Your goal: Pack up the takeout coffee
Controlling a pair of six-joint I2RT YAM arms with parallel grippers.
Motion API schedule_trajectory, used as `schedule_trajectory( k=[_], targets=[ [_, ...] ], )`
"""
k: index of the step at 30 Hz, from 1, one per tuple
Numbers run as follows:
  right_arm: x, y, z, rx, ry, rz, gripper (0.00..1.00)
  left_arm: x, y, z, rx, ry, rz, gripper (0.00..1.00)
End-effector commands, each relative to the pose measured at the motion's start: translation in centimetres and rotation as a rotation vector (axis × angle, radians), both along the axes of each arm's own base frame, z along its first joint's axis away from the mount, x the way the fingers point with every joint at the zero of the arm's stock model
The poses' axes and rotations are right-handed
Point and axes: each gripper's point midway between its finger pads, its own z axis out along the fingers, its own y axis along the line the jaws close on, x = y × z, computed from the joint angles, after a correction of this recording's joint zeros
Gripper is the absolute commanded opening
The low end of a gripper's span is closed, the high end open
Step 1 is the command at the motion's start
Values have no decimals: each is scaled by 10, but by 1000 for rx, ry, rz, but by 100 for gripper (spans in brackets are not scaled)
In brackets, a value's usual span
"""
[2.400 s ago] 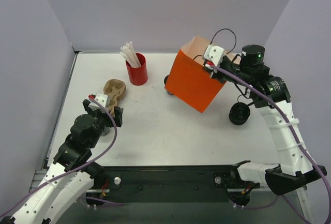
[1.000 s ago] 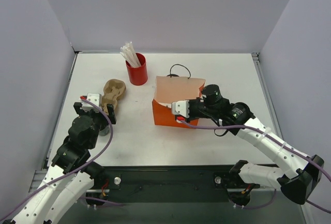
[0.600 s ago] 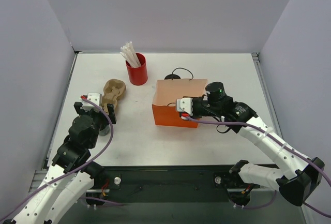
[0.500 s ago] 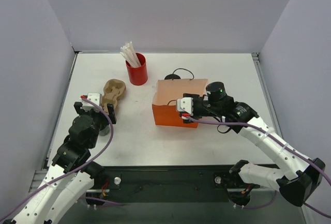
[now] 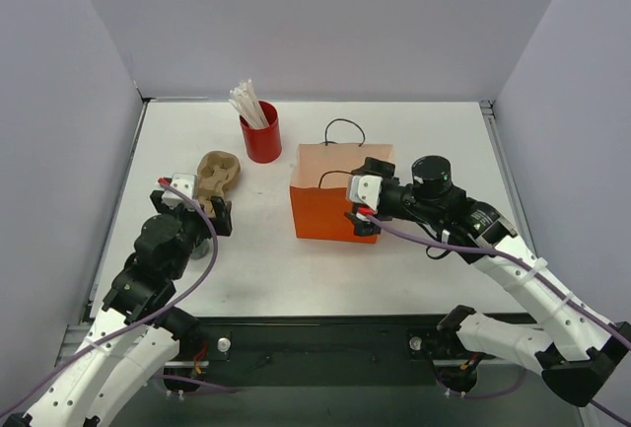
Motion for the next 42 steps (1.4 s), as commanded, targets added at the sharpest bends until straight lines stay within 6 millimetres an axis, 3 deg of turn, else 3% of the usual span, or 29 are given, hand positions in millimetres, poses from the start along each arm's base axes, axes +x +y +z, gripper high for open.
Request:
schedule_trajectory(
  k=[1, 4, 5, 6, 8, 9, 10, 12, 13, 14, 16, 17, 18, 23, 31, 42],
  targets=[
    [-6, -9, 49, 145, -50, -82, 80, 7, -22, 35, -139, -28, -55, 97],
    [-16, -19, 57, 230, 25, -152, 80, 18, -34, 30, -79, 71, -87, 94],
    [-20, -22, 56, 246, 51, -172, 80, 25, -37, 15, -39, 144, -80, 93],
    [-24, -24, 52, 277, 110, -205, 79, 30, -37, 28, -36, 137, -68, 92],
    [-28, -36, 58, 353, 152, -290, 79, 42, -35, 20, 29, 190, -47, 91],
    [-31, -38, 57, 428, 247, -349, 79, 48, -36, 36, 36, 167, -49, 91],
    [-28, -48, 57, 476, 274, -430, 78, 52, -36, 38, 65, 170, -57, 89],
    [-31, -59, 48, 508, 365, -525, 76, 71, -27, 27, 102, 239, -23, 88],
    [-34, -63, 41, 545, 432, -573, 75, 80, -23, 41, 87, 236, -16, 87],
    [-36, -66, 31, 544, 467, -607, 75, 93, -13, 18, 85, 342, -7, 82],
    [-46, -64, 14, 529, 524, -592, 74, 109, -5, 19, 40, 385, -16, 71],
    [-50, -63, 7, 517, 546, -587, 74, 117, -12, 3, 13, 442, -71, 68],
    [-52, -64, 2, 517, 560, -597, 74, 125, 1, 0, -6, 451, -54, 68],
    [-57, -75, -19, 526, 584, -655, 73, 161, 15, -30, 91, 477, -75, 68],
    [-65, -84, -27, 519, 559, -635, 74, 169, 39, -80, 246, 611, -29, 73],
    [-68, -85, -27, 516, 550, -627, 74, 176, 49, -117, 295, 697, 1, 69]
  ],
)
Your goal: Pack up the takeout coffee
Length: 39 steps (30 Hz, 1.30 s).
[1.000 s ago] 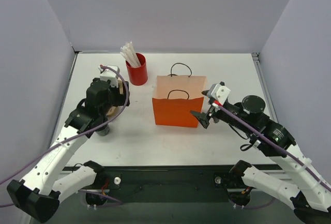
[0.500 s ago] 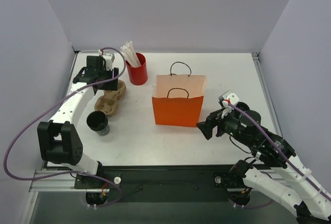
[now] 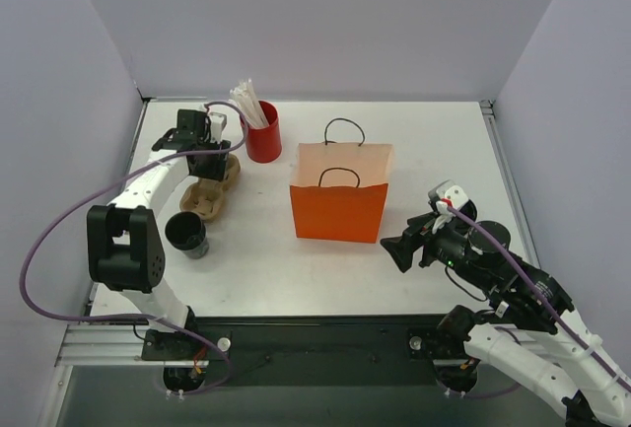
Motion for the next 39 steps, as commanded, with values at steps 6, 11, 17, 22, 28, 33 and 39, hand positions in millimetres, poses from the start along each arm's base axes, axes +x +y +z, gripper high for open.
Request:
schedule_trajectory(
  k=[6, 11, 17, 22, 28, 33, 39],
  targets=[
    [-2, 10, -2, 10, 13, 45, 74, 12, 10, -9, 20, -32, 15, 66],
    [-4, 15, -1, 12, 15, 70, 74, 16, 7, -15, -13, -22, 6, 65],
    [-3, 12, -2, 12, 11, 51, 74, 16, 5, -24, -21, 8, 3, 62],
    [-3, 11, -3, 9, 12, 52, 74, 17, 6, -28, -14, 15, 8, 61],
    [-3, 11, -3, 12, 10, 52, 74, 18, 8, -29, -7, 13, 14, 57],
    [-3, 10, -3, 6, 5, 53, 74, 17, 6, -33, -12, 24, 13, 55],
    [-3, 11, -3, 3, 4, 58, 74, 18, 8, -35, -7, 31, 16, 54]
  ],
)
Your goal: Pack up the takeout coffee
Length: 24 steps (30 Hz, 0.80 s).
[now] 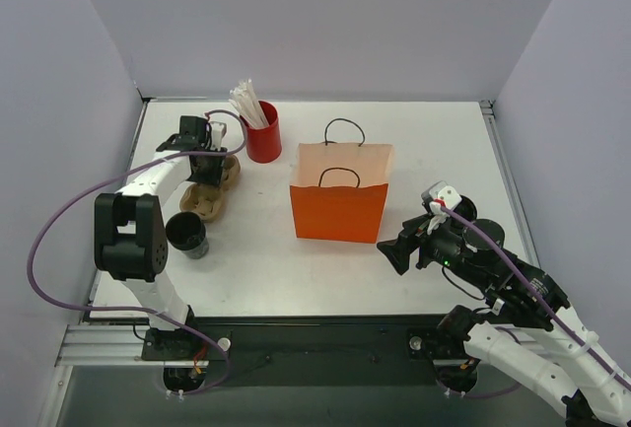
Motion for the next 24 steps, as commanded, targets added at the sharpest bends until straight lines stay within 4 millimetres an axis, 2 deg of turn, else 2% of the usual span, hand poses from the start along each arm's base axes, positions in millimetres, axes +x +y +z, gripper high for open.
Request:
schedule_trajectory(
  k=[1, 5, 11, 13, 24],
  targets=[
    [-1, 5, 4, 18, -16, 23, 74, 17, -1, 10, -7, -55, -2, 52],
    [-1, 5, 5, 20, -16, 22, 74, 17, -2, 12, -14, -53, -6, 48],
    [-1, 5, 4, 18, -16, 23, 74, 17, -7, 25, -37, -67, -23, 40],
    [-2, 5, 3, 17, -13, 27, 74, 16, -7, 33, -41, -73, -17, 40],
    [-3, 7, 1, 22, -1, 34, 74, 10, -4, 46, -36, -72, 13, 39]
  ],
)
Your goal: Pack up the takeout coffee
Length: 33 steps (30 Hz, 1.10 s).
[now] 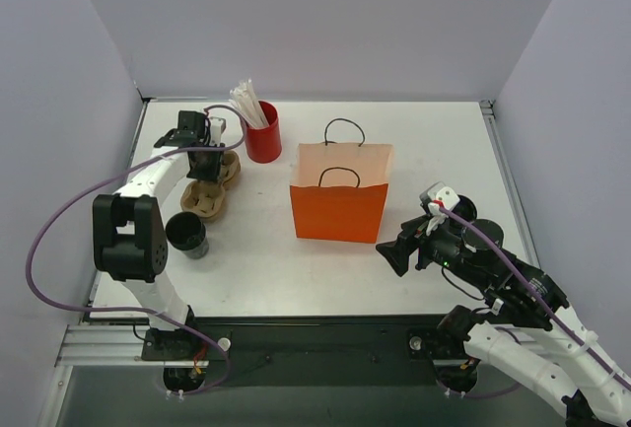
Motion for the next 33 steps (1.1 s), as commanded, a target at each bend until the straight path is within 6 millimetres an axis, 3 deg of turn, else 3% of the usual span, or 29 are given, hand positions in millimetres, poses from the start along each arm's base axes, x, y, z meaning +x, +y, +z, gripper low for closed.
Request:
schedule_trajectory(
  k=[1, 8, 13, 15, 17, 19, 23, 24, 31, 33],
  targets=[
    [0, 5, 3, 19, -8, 14, 74, 8, 1, 34, -12, -77, 20, 39],
    [-2, 7, 5, 26, -5, 27, 74, 5, -1, 59, -23, -111, 26, 39],
    [0, 3, 7, 33, -11, -4, 74, 5, -8, 104, -43, -191, -5, 39],
    [6, -3, 10, 41, -19, -55, 74, 1, -20, 123, -64, -221, -62, 38],
    [19, -22, 14, 83, -4, -226, 74, -2, -30, 151, -81, -275, -110, 38],
    [25, -40, 14, 133, 35, -380, 74, -9, -53, 169, -109, -309, -194, 38],
    [28, -49, 33, 259, 68, -494, 72, -24, -98, 225, -139, -437, -338, 38],
    [31, -52, 34, 253, 69, -522, 72, -32, -117, 234, -143, -458, -395, 38],
    [36, -45, 44, 242, 80, -514, 72, -69, -178, 312, -251, -631, -634, 38],
    [36, -41, 42, 252, 99, -511, 71, -78, -190, 323, -273, -667, -692, 38]
  ],
)
